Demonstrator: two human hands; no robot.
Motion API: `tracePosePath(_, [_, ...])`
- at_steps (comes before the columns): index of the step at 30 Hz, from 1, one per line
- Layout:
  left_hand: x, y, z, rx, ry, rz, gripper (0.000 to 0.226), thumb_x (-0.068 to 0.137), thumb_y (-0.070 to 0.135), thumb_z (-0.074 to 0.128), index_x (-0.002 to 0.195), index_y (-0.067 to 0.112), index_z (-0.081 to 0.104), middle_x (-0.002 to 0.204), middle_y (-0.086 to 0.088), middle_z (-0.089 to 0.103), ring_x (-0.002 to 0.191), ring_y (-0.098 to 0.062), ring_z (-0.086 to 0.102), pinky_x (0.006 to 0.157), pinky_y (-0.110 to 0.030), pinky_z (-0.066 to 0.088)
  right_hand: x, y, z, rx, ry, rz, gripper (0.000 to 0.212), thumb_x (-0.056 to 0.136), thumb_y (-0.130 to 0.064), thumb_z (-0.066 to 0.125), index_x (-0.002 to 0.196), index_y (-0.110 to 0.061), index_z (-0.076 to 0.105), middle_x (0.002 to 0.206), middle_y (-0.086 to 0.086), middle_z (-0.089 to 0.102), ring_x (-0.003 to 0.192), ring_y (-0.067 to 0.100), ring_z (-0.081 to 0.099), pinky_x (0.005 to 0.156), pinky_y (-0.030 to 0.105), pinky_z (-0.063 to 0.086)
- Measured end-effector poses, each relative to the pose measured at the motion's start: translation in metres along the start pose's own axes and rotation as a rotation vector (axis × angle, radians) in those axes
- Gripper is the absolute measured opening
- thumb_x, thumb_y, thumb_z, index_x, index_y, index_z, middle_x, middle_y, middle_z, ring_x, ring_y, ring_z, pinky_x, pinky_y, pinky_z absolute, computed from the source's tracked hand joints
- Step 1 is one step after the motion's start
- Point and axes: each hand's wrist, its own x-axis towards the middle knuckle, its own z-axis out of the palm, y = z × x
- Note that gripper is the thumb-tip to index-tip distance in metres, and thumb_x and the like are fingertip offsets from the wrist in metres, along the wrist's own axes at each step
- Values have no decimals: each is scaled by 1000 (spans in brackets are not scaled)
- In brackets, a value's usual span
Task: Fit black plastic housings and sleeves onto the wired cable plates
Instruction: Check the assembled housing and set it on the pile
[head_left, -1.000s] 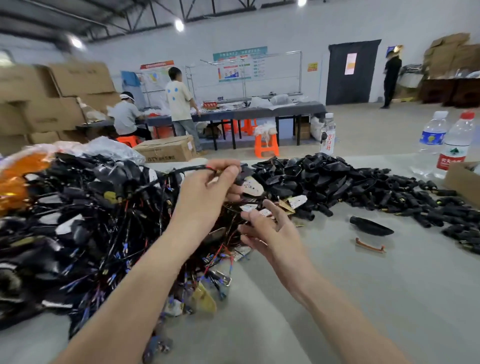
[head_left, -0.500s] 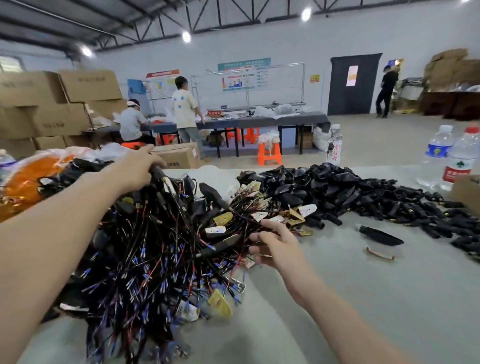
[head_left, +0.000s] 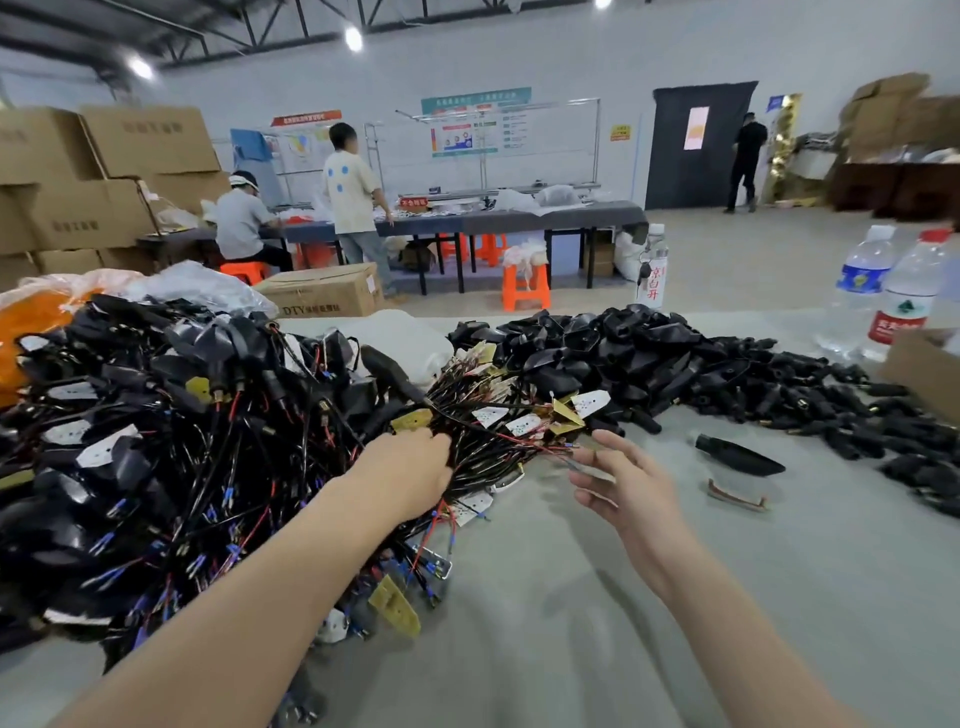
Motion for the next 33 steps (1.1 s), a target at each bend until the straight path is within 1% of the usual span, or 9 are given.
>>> tracePosePath(3, [2, -6, 9, 23, -137, -74, 33, 102, 32, 46, 125, 9, 50, 129, -9, 52, 118, -31, 56, 89, -42, 48, 1, 2, -18, 4, -3, 2, 19, 99, -9, 51, 111, -18, 63, 78, -4, 75, 65, 13, 69, 59, 24, 57])
tracePosePath(8, [4, -16, 6, -104, -90, -141, 26, 100, 35, 47, 111, 13, 54, 112, -6, 63, 99, -27, 62, 76, -35, 49, 4, -6, -43, 14, 15, 2, 18, 99, -11, 52, 110, -18, 64, 79, -2, 76, 66, 13, 70, 60, 25, 57])
tracePosePath(11, [5, -24, -20, -391, 32, -202, 27, 100, 37, 50, 108, 12, 57, 97, -6, 66, 71, -18, 60, 61, -29, 44, 2, -11, -57, 8, 14, -8, 19, 99, -10, 52, 110, -18, 65, 81, -1, 76, 68, 15, 71, 60, 25, 56])
tracePosePath(15, [2, -25, -70, -714, 316, -232, 20, 99, 37, 53, 104, 18, 59, 83, -5, 69, 53, -18, 62, 54, -28, 44, -6, -14, -76, 17, 32, -13, 19, 99, -9, 53, 110, -17, 67, 82, 0, 76, 67, 15, 71, 58, 25, 56])
tracePosePath(20, [-3, 16, -122, -680, 617, -17, 32, 99, 33, 55, 128, 19, 59, 111, 0, 64, 99, -21, 59, 84, -35, 44, -21, -21, -90, 13, 22, -27, 21, 98, -9, 52, 111, -17, 68, 84, 1, 75, 69, 17, 70, 59, 25, 55])
tracePosePath(24, [-18, 86, -131, -525, 741, 277, 32, 97, 31, 59, 127, 22, 59, 108, 7, 57, 94, -17, 58, 80, -31, 46, -33, -26, -89, 19, -81, -81, 21, 100, -18, 52, 115, -19, 68, 95, 3, 77, 77, 18, 72, 61, 25, 57])
tracePosePath(26, [-23, 129, -118, -408, 769, 387, 32, 92, 27, 67, 123, 22, 65, 105, 1, 62, 84, -23, 62, 76, -35, 50, -38, -29, -85, 106, -153, -73, 29, 103, -35, 46, 118, -20, 66, 104, 5, 76, 83, 22, 73, 65, 29, 58])
tracePosePath(29, [-28, 186, -83, -320, 764, 382, 37, 79, 22, 78, 115, 24, 71, 98, -1, 65, 82, -24, 64, 75, -34, 53, -46, -31, -83, 355, -239, -19, 58, 93, -63, 36, 119, -19, 63, 109, 11, 72, 87, 26, 71, 66, 35, 59])
tracePosePath(33, [-34, 229, -36, -453, 694, 318, 45, 80, 18, 69, 124, 27, 65, 106, 1, 64, 95, -21, 62, 82, -31, 52, -53, -18, -109, 397, -204, 8, 77, 86, -73, 35, 113, -12, 73, 107, 17, 73, 87, 22, 72, 68, 32, 59])
